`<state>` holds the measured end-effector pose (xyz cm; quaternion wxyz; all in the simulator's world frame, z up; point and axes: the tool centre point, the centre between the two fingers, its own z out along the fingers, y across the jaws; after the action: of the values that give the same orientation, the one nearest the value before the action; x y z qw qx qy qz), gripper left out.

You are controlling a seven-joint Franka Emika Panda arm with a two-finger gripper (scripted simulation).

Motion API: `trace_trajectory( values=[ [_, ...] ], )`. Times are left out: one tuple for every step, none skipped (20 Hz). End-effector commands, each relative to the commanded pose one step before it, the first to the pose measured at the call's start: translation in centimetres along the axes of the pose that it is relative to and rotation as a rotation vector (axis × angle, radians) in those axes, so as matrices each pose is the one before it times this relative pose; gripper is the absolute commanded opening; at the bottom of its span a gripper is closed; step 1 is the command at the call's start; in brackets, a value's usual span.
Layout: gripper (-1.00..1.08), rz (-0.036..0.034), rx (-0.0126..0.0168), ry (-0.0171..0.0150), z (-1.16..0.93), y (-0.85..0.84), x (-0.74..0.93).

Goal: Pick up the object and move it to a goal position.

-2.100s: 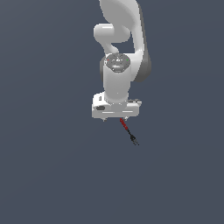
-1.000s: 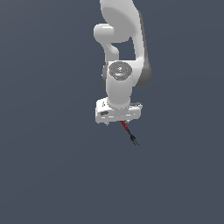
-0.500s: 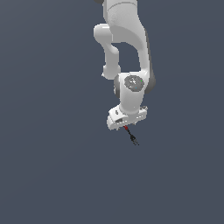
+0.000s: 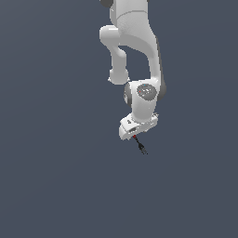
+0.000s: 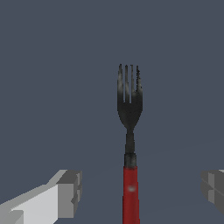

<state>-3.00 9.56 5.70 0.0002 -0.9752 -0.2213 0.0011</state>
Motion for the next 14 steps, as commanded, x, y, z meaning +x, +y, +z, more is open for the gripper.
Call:
trace_trajectory(
  values=[
    [1.0, 0.00043, -0.00028, 0.00045, 0.102, 0.04, 0.003],
    [1.0, 0.0, 0.0, 0.0, 0.172, 0.007, -0.007],
    [1.0, -0.00067, -0.00006, 0.00016, 0.23, -0.028, 0.0],
    [1.0, 0.0, 0.0, 0.0, 0.307, 0.013, -0.014],
    [1.0, -0.00067, -0.00006, 0.00016, 0.364, -0.023, -0.008],
    [1.0, -0.00067, -0.00005, 0.00016, 0.429, -0.021, -0.012],
    [1.0, -0.00067, -0.00005, 0.00016, 0.493, -0.018, -0.016],
    [1.0, -0.00067, -0.00005, 0.00016, 0.554, -0.016, -0.018],
    [1.0, -0.00067, -0.00005, 0.00016, 0.545, -0.016, -0.015],
    [1.0, -0.00067, -0.00005, 0.00016, 0.47, -0.017, -0.006],
    [1.0, 0.0, 0.0, 0.0, 0.407, 0.019, -0.008],
    [1.0, -0.00066, -0.00007, 0.00018, 0.324, -0.02, 0.013],
    [1.0, 0.0, 0.0, 0.0, 0.265, 0.016, 0.012],
    [1.0, 0.0, 0.0, 0.0, 0.197, 0.014, 0.019]
  ],
)
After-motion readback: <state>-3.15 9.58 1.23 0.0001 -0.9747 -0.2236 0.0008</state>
